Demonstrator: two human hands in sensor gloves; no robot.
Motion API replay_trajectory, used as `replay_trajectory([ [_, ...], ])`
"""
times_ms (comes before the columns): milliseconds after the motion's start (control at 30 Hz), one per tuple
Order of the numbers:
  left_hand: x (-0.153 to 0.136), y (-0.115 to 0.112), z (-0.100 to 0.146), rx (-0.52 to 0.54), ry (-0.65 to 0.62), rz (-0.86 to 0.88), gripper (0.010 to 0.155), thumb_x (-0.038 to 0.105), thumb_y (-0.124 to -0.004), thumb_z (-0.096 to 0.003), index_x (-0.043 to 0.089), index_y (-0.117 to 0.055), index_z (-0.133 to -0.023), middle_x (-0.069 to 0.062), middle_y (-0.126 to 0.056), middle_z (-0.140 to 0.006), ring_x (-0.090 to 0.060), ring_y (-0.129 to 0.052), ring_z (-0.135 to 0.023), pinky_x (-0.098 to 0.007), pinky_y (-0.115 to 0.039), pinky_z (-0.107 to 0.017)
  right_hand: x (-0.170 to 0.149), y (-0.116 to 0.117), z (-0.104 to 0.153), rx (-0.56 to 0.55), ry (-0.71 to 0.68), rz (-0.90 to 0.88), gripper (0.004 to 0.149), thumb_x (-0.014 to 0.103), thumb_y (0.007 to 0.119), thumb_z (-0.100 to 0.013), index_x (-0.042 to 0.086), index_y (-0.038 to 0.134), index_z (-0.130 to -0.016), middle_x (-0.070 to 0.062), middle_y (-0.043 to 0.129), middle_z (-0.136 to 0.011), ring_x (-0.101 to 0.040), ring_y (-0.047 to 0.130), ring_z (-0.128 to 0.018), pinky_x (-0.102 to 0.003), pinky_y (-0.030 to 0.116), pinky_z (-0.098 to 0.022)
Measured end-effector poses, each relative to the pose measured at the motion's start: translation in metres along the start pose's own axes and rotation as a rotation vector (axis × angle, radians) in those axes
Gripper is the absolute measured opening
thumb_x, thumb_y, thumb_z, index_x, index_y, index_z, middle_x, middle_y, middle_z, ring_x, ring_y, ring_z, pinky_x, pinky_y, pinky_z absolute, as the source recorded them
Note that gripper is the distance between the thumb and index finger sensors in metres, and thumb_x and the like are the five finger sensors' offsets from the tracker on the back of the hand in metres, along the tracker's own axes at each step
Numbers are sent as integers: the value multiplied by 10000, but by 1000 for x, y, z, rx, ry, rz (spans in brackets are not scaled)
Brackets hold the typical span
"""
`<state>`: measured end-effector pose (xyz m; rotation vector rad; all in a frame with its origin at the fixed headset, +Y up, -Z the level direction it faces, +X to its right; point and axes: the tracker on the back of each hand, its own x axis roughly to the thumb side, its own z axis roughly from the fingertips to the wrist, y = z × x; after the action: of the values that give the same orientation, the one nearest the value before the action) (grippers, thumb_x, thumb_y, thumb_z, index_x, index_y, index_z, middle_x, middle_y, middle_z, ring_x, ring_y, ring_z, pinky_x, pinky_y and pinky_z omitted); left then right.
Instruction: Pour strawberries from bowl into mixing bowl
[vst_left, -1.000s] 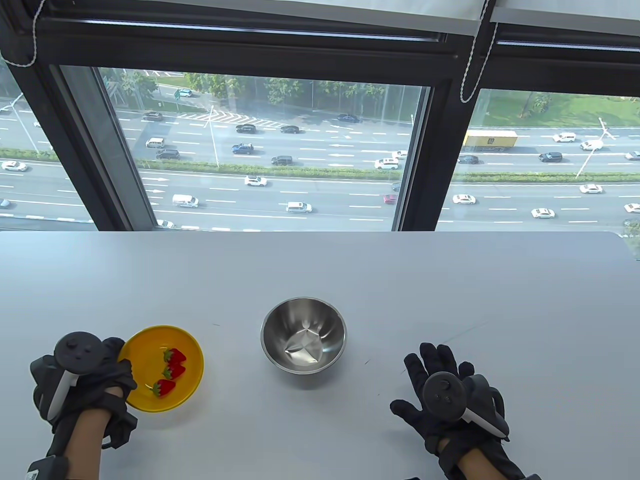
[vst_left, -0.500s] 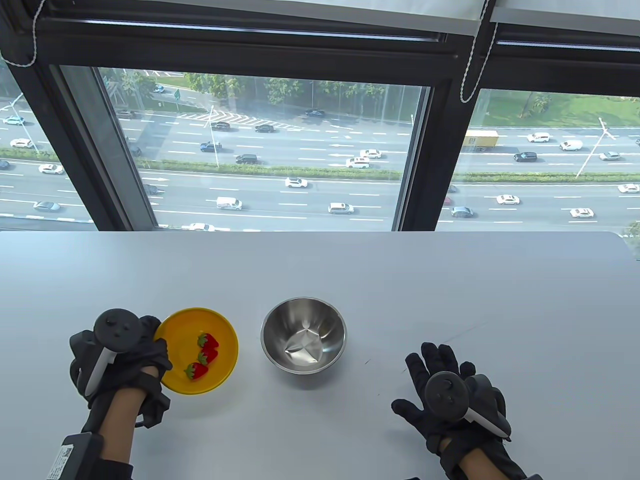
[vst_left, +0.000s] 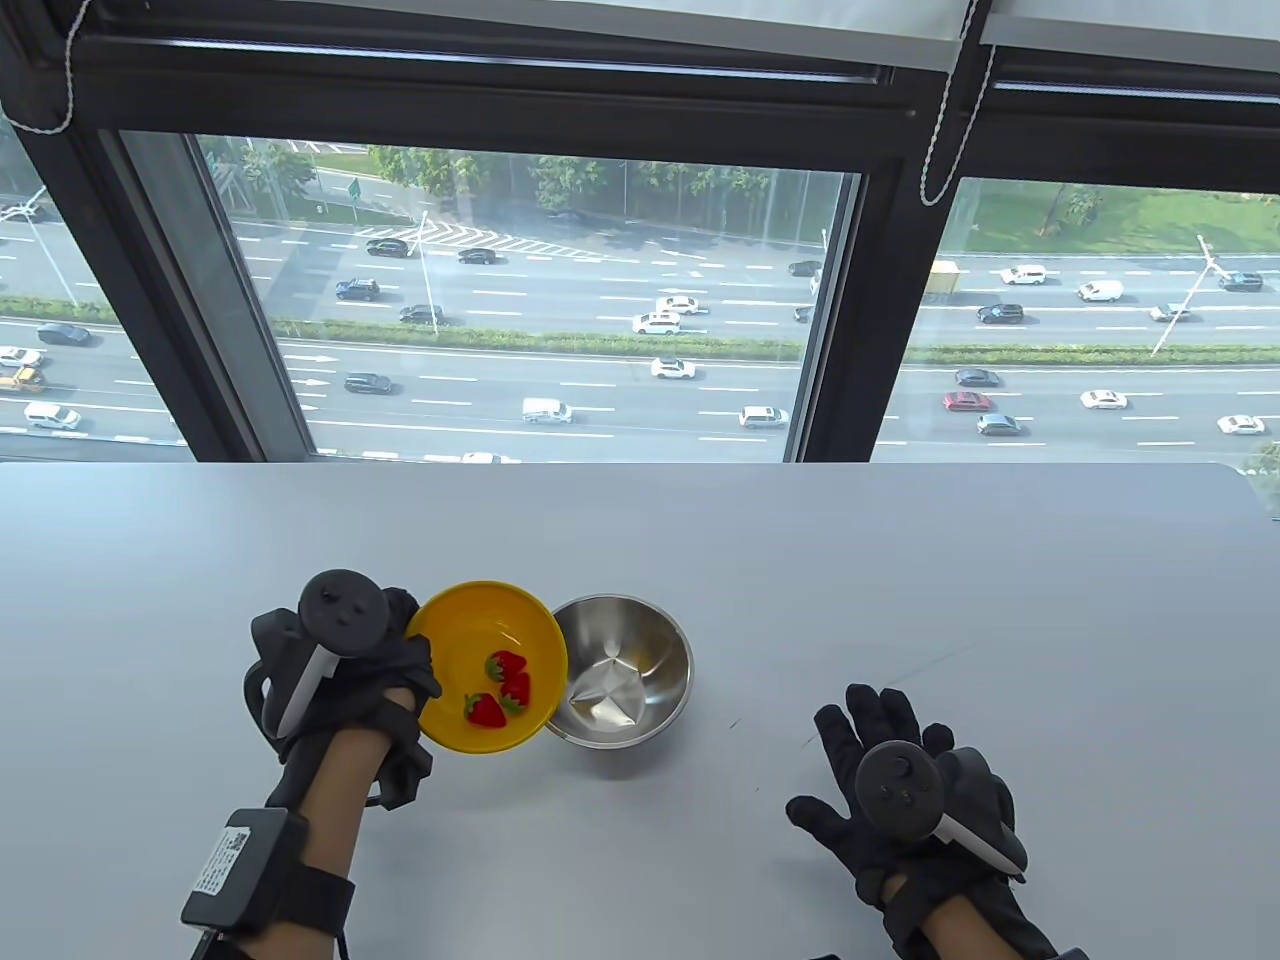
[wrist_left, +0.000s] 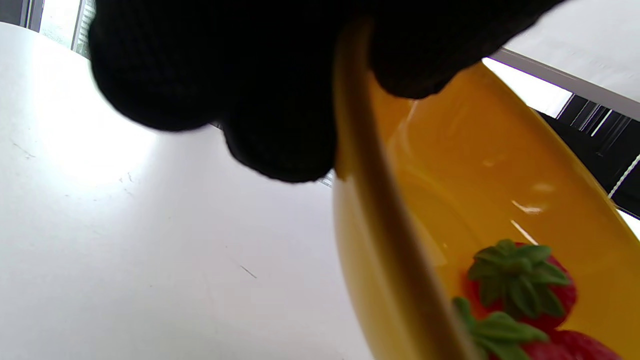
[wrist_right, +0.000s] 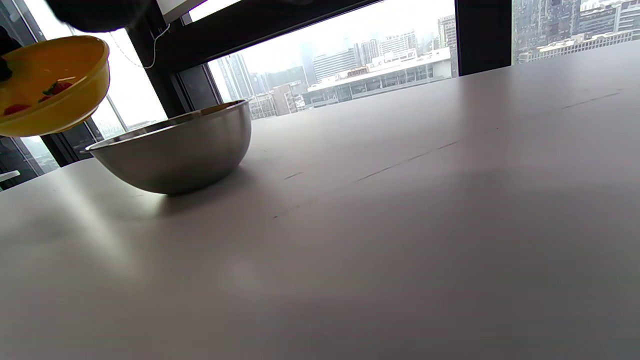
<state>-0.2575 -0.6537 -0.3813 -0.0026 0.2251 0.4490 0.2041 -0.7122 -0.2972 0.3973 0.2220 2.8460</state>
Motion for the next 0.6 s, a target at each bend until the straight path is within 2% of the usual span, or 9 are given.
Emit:
replay_trajectory([
  [600,47,-26,-11,44,-34,41,482,367,-821,-416,274,-662,-861,41,-833,-770,-206,-1070,-489,-385,-954,-299,-1,-1,0,6,-6,-7,881,673,639,-404,226,284,-1074,-132,71,-1132,-466,106,-1042,-759,170,-659],
])
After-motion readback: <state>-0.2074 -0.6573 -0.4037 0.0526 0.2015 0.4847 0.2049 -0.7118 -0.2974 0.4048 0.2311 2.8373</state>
